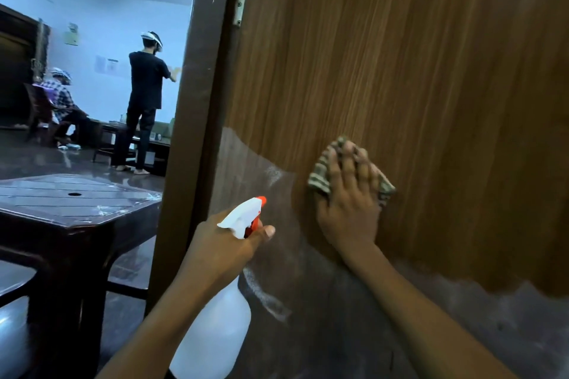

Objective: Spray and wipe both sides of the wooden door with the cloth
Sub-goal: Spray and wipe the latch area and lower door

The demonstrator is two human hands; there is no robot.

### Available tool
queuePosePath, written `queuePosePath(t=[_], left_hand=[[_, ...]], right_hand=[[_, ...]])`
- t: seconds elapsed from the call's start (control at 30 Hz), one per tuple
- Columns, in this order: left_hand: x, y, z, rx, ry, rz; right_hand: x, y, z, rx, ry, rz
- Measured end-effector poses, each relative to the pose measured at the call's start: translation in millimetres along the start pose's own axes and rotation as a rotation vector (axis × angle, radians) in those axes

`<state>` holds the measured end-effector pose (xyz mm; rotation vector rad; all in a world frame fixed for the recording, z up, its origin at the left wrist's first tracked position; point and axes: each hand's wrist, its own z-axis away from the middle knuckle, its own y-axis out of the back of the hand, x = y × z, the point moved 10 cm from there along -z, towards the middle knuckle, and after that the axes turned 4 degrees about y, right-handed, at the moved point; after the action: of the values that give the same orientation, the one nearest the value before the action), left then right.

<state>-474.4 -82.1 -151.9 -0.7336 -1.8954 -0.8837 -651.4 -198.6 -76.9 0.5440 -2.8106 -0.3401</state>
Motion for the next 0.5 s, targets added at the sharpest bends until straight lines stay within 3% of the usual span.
queuePosePath(t=[0.13,0.27,0.33,0.4,0.5], left_hand=[[-3,18,-7,0.022,-0.026,-0.009],[-12,30,-7,0.031,-0.015,-0.032],[-17,34,-8,0.043,0.007,-0.022],[-20,41,-9,0.06,0.013,-0.019],[-21,45,-10,0.054,-0.009,-0.043]], right_hand=[[-87,-35,-1,-0.063,0.363,0.002],[-84,-40,61,-0.139,0.609,0.021],[-58,-32,56,-0.121,0.542,0.043],[-48,-22,19,-0.087,0.359,0.042],[-93,-22,-42,-0.052,0.276,0.003]])
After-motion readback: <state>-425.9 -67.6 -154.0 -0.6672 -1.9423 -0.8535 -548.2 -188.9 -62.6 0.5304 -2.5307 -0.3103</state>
